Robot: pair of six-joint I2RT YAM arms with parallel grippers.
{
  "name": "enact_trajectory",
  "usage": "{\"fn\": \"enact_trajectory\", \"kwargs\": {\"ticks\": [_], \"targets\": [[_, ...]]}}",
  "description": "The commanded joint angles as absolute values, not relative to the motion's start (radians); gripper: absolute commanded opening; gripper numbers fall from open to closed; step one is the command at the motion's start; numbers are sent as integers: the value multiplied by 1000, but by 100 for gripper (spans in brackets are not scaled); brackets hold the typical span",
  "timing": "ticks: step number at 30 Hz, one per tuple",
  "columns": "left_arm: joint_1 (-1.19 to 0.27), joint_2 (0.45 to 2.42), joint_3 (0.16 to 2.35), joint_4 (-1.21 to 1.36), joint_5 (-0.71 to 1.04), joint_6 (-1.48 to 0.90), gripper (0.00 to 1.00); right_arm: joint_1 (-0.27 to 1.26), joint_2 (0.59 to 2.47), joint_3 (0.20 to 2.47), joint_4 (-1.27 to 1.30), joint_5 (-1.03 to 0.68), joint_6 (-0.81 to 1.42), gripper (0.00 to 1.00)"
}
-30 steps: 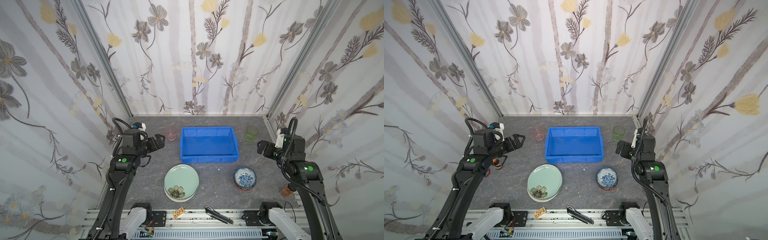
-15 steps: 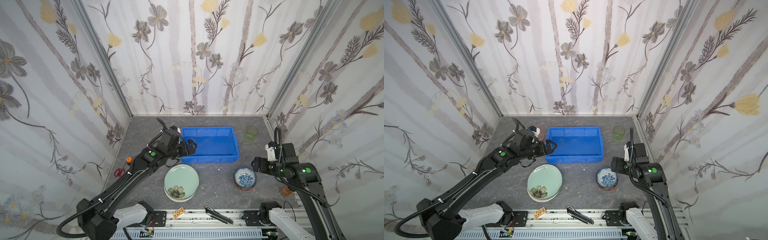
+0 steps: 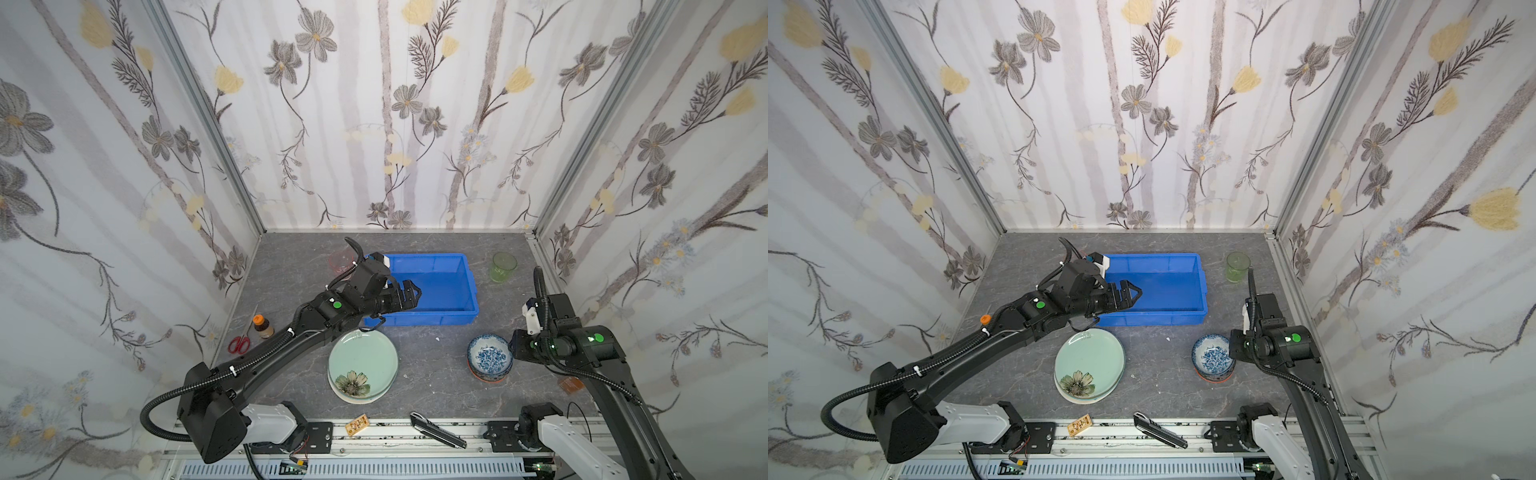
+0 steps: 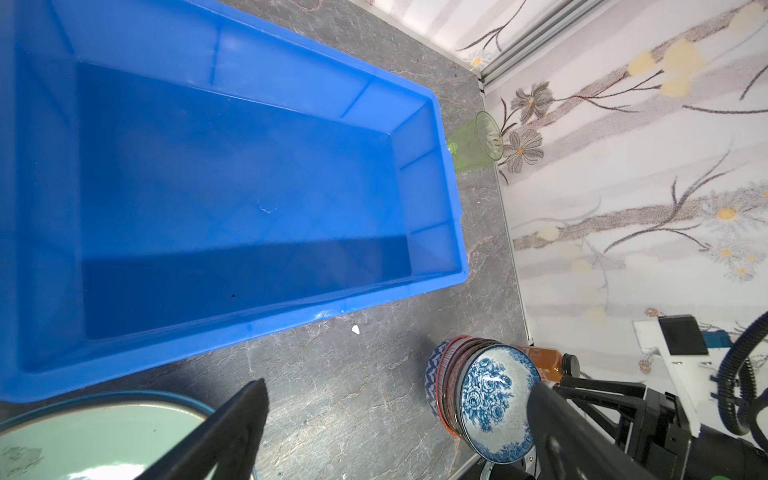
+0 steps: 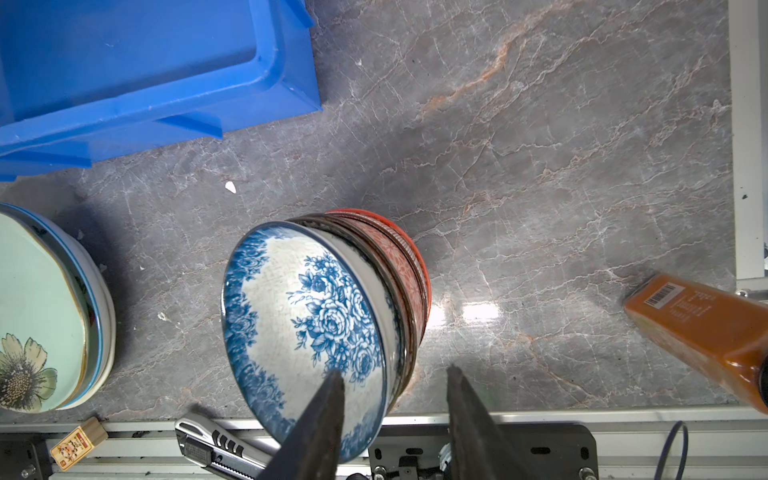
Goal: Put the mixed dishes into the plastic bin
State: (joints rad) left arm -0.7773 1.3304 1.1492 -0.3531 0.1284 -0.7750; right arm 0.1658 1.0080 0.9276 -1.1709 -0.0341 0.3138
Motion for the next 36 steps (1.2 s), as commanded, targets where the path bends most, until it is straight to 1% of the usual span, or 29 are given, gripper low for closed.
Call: {"fn": "enact_trajectory", "kwargs": {"ticks": [1, 9, 17, 23, 29, 36], "targets": [[-778, 1342, 1155, -308, 123, -781, 100, 173, 1017, 920, -1150, -14, 333, 36], [-779, 1377, 1148, -301, 133, -781, 100, 192, 1040, 904, -1140, -15, 342, 25], [-779, 1397, 1140, -297, 143, -781, 100, 206, 1062, 893, -1127, -12, 351, 24], [-778, 1400, 1132, -296, 144, -777, 100, 213, 1070, 889, -1124, -3, 357, 21], [-778, 1403, 1125, -295, 143, -776, 100, 216, 1077, 891, -1126, 7, 360, 22], [-778, 1411, 1121, -294, 143, -775, 100, 221, 1085, 896, -1131, 14, 362, 17]]}}
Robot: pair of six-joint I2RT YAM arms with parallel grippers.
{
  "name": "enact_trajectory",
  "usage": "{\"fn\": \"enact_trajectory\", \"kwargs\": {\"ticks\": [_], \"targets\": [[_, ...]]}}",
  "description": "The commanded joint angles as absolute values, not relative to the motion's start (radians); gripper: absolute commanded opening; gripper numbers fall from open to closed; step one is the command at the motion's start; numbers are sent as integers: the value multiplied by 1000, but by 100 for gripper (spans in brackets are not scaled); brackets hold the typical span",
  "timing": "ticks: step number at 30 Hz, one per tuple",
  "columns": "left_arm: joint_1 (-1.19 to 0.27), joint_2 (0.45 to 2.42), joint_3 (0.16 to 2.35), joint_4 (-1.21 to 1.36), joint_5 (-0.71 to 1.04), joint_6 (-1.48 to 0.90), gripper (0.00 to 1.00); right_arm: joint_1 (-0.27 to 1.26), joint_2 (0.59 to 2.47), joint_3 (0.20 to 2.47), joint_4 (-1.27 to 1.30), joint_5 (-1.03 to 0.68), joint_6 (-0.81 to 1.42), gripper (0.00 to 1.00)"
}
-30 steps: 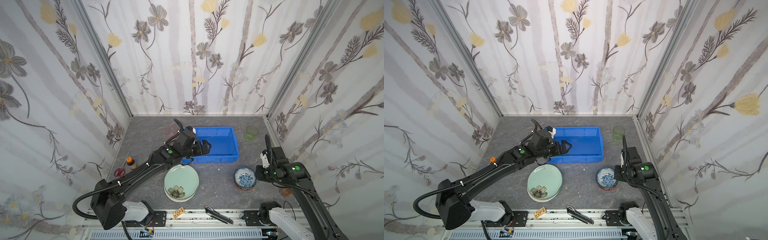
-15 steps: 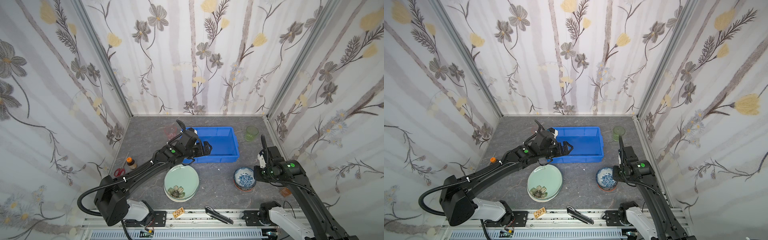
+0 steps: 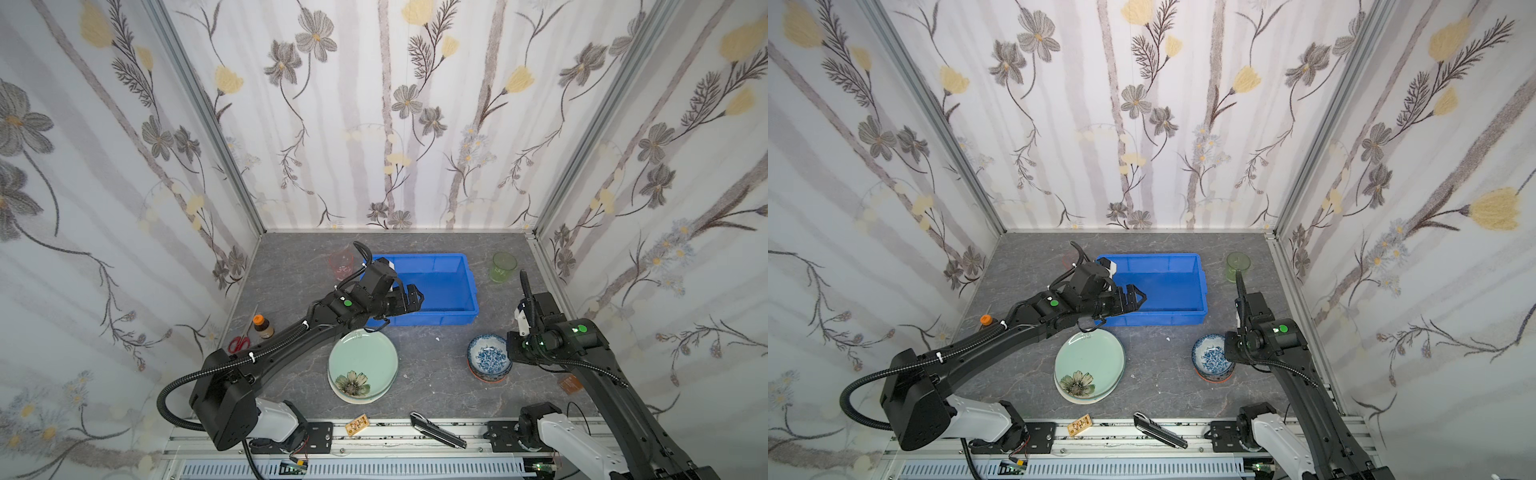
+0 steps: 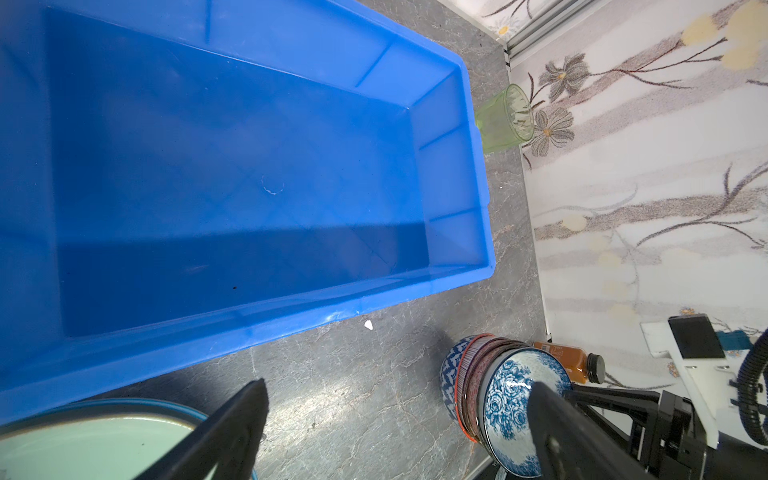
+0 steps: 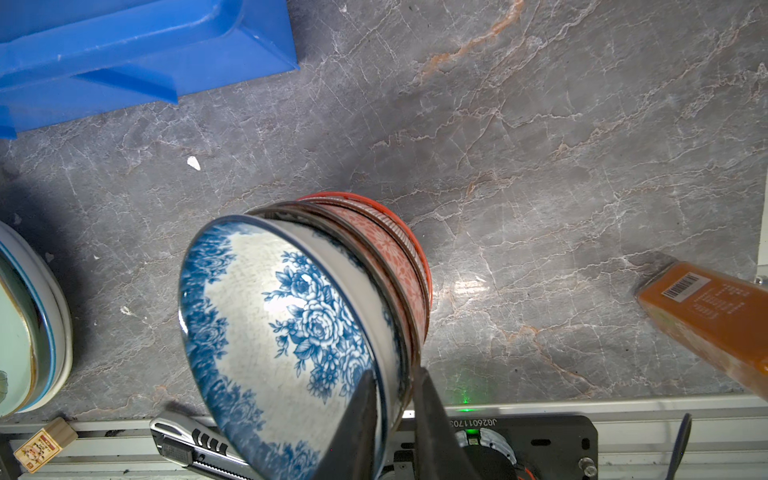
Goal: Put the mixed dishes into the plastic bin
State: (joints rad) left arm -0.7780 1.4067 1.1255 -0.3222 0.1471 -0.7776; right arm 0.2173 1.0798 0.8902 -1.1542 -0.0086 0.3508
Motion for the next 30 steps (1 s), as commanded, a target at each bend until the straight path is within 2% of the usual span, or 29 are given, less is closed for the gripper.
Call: {"fn": "enact_trajectory", "kwargs": {"ticks": [1, 9, 19, 30], "targets": [[-777, 1413, 1122, -295, 144, -775, 100, 222, 1087, 896, -1131, 17, 362, 16], [-778, 1428, 1123, -295, 153, -776, 100, 225, 1088, 899, -1128, 16, 363, 15], [-778, 1437, 1117, -294, 156, -775, 100, 229, 1089, 911, -1127, 14, 365, 5], [-794, 1455, 1102, -295, 170, -804, 100, 229, 1091, 936, -1137, 11, 363, 1]]}}
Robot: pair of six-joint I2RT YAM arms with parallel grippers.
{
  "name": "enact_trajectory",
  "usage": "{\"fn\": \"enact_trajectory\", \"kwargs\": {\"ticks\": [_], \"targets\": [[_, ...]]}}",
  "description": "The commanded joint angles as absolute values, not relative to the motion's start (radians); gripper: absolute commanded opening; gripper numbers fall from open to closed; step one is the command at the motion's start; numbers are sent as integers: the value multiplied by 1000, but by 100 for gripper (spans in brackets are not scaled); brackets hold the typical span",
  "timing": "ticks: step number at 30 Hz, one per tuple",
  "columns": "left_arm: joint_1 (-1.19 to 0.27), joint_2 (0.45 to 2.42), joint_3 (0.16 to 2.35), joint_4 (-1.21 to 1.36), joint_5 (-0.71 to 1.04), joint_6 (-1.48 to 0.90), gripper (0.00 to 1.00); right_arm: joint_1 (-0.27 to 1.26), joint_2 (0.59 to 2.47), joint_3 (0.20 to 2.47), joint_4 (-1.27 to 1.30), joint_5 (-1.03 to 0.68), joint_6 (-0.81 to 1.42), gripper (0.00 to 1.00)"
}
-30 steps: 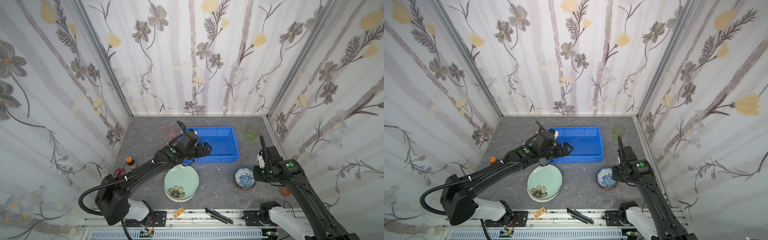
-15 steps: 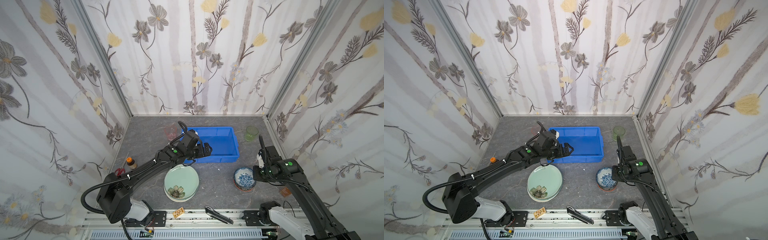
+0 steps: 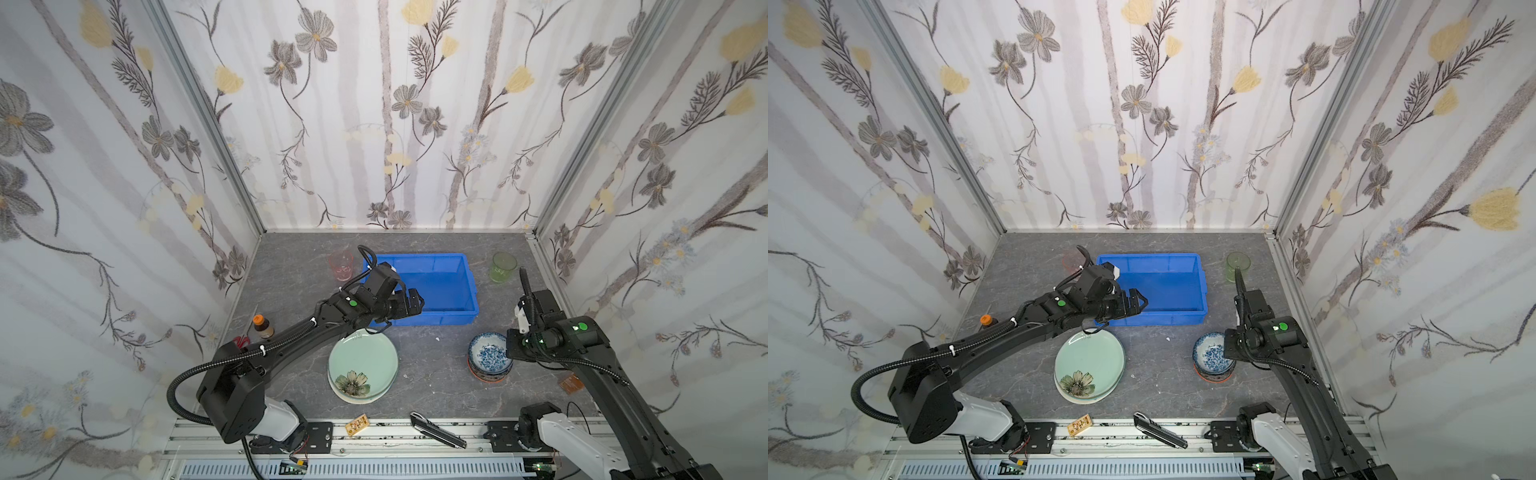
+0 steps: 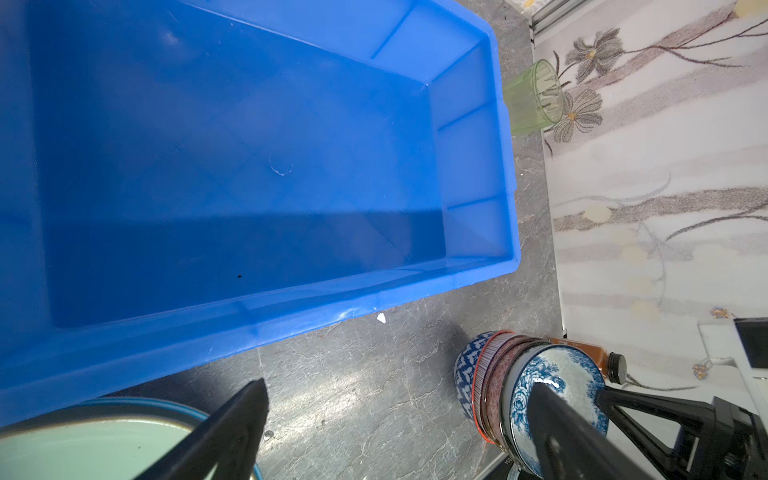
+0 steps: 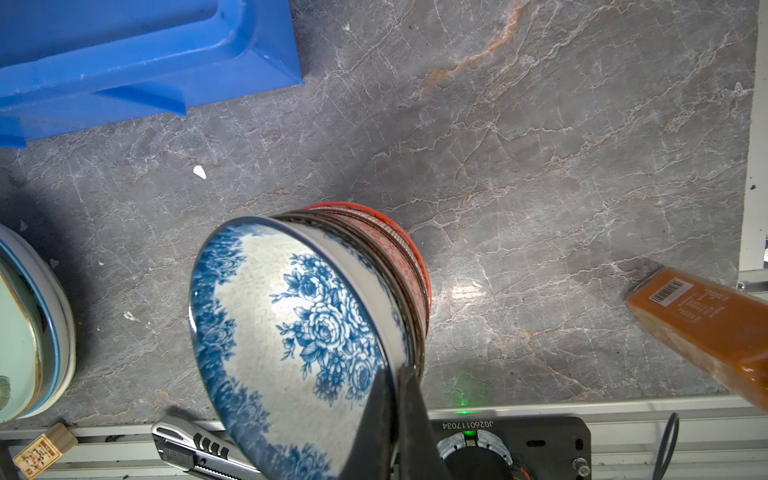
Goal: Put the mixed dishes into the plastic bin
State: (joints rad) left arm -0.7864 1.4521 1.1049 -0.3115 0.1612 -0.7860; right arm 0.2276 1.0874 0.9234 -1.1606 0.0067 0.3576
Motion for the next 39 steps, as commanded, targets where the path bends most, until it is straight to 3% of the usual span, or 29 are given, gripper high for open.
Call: {"fn": "enact_trajectory", "kwargs": {"ticks": [1, 16, 27, 39], "targets": [[-802, 1455, 1102, -295, 170, -812, 100, 229, 1091, 938, -1139, 8, 362, 0], [-1022, 1621, 1270, -294, 215, -934, 99, 229, 1093, 1069, -1200, -52, 338, 0], [-1057, 1727, 1381, -295, 266, -933, 82, 233, 1116, 1118, -1181, -101, 328, 0], [-1066, 1766, 1407, -295, 281, -928, 57, 239, 1162, 1137, -1129, -101, 325, 0]]}}
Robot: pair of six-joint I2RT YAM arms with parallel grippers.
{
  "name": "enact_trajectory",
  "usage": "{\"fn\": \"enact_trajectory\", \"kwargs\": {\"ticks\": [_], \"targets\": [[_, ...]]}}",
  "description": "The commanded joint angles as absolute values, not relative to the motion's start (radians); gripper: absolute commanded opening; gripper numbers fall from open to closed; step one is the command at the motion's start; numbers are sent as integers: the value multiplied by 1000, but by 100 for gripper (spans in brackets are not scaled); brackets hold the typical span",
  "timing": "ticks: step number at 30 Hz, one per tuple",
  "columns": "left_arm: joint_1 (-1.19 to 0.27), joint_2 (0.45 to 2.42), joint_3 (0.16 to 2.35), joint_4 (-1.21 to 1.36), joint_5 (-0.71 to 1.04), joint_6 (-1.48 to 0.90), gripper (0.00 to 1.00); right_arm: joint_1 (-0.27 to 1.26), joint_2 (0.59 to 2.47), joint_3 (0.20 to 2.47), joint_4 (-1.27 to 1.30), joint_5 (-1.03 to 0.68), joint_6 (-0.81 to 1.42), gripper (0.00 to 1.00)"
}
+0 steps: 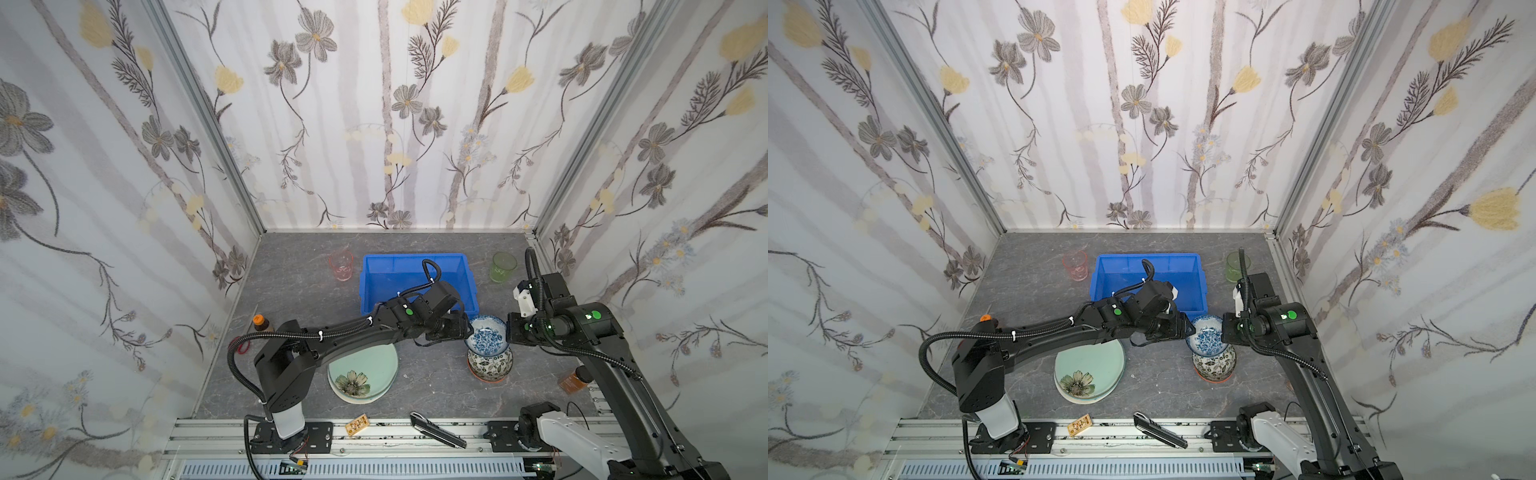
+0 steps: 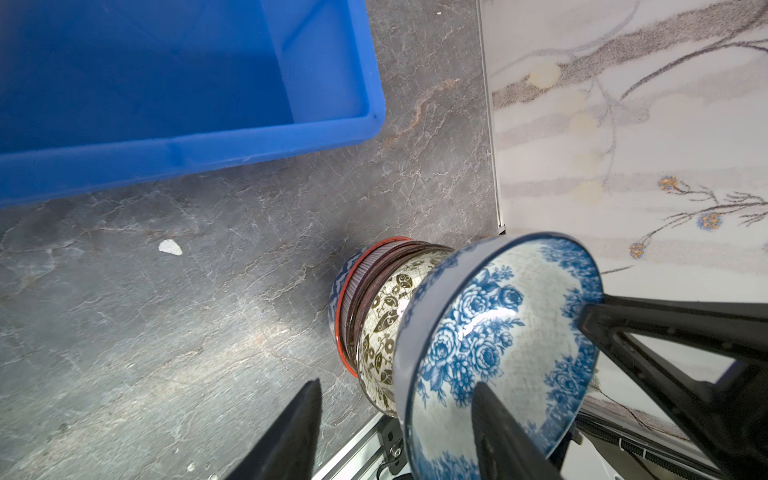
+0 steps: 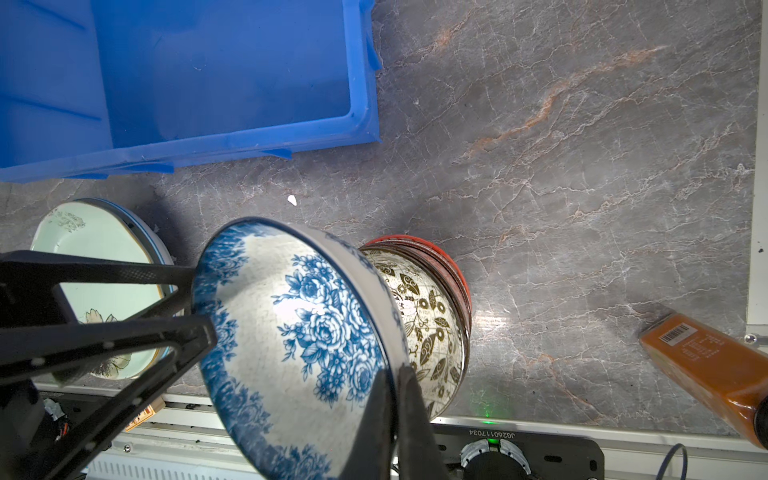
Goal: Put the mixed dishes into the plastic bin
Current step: 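Lift the floral bowl with the right gripper while the left gripper grasps its rim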
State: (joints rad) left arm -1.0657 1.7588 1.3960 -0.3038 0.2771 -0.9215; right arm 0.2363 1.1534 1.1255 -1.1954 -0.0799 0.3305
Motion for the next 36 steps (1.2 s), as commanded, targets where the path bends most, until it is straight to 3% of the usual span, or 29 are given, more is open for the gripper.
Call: {"fn": "enact_trajectory", "kwargs": {"ticks": [1, 23, 31, 36], "targets": [[-1066, 1769, 1407, -295, 282, -927, 56, 239, 1166, 1140, -1127, -103, 325, 0], [-1066, 1813, 1428, -296, 275, -913, 22, 260, 1198, 1131, -1088, -101, 336, 0], [-1065, 1813, 1430, -296, 268, -910, 2, 271, 1203, 1131, -1069, -109, 345, 0], [-1065, 1813, 1429, -298, 260, -911, 0, 271, 1196, 1135, -1055, -117, 352, 8]]}}
